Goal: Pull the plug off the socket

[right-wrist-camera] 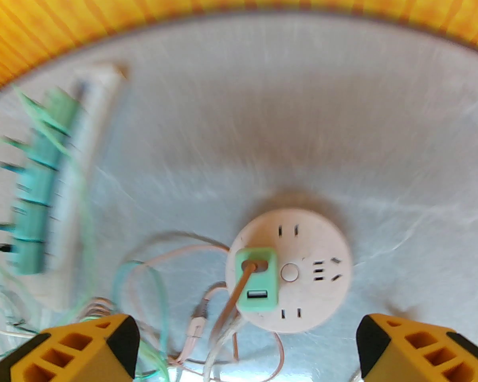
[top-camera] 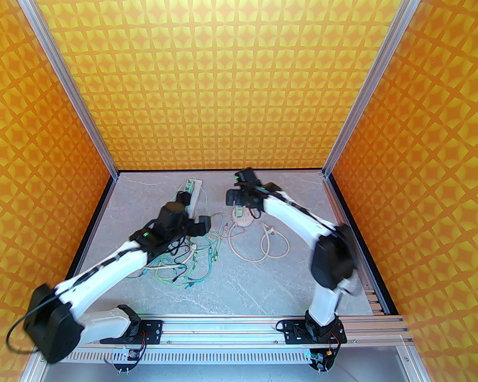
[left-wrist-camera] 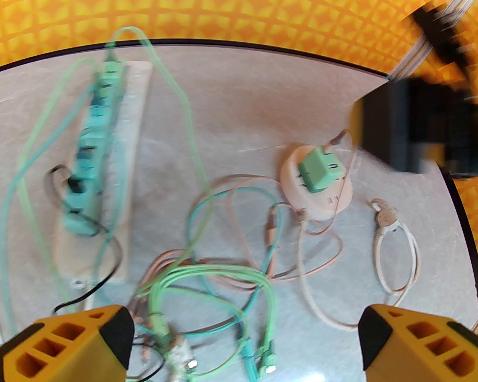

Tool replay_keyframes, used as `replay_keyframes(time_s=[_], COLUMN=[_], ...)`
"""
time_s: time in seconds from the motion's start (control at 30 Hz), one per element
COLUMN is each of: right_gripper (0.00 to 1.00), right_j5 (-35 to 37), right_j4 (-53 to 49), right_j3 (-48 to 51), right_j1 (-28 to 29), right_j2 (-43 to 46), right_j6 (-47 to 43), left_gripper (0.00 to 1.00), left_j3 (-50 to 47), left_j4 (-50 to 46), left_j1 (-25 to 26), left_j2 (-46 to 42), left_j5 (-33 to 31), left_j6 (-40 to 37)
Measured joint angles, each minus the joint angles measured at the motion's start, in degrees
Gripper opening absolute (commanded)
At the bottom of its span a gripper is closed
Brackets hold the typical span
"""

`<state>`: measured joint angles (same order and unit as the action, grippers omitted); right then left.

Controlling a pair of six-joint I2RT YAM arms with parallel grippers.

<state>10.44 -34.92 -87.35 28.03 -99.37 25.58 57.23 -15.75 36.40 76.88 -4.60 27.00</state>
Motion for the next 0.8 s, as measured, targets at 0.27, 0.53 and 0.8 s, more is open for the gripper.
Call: replay_keyframes(time_s=[0.27, 0.53, 0.8], right_gripper=[0.8, 0.7, 0.7], right_j5=[-2.99, -5.66, -6.03], right_j4=[10.38, 14.29, 16.44], right_j3=[15.91, 22.27, 24.02], right_j1=[-11.02, -14.49, -16.22], right_j2=[9.64, 10.88, 12.04], right_j6=[1.77, 4.04, 5.27], left_gripper=[0.78, 0.62, 0.63], left_j3=[18.36, 37.27, 56.22], left_j4=[-4.46, -10.56, -18.36], left_j1=[6.32, 8.02, 8.96], left_j2=[18.71, 38.16, 53.86], left_j5=[-4.61, -10.43, -14.05], left_j6=[2.49, 4.59, 5.22])
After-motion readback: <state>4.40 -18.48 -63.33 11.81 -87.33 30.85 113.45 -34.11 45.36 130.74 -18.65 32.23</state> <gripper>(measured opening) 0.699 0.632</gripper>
